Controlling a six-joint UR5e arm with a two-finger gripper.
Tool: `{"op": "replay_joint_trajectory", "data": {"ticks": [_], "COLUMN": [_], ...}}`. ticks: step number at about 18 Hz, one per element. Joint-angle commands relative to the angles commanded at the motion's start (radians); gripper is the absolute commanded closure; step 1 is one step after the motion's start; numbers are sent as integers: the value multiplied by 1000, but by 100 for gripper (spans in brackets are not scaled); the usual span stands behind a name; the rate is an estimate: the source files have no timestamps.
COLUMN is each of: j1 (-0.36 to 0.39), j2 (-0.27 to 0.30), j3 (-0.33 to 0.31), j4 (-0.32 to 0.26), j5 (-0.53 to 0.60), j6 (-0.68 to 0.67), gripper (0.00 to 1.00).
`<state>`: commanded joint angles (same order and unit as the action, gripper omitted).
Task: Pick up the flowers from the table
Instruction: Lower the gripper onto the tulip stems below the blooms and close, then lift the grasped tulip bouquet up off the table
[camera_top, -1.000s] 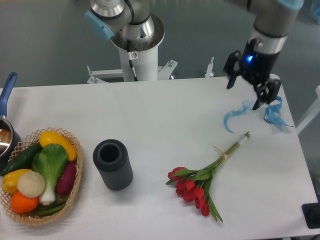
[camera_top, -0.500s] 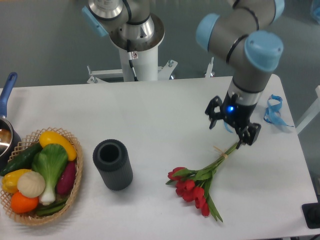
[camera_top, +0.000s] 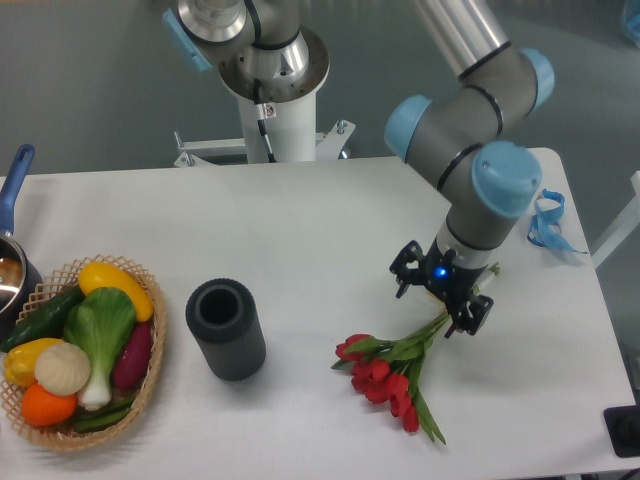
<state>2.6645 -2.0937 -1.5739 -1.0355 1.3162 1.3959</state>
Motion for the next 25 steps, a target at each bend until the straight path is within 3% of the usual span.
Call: {"op": "replay_joint_trajectory", "data": {"ticks": [7,16,20,25], "j1": [2,-15,-34,-34], "j2": [-42,-65,-74,-74], "j3": [0,-8,-49,-58], "j4": [77,94,185,209], "j5": [2,9,12,12], "j6": [-3,-8,-23,-28], "gripper": [0,0,0,29]}}
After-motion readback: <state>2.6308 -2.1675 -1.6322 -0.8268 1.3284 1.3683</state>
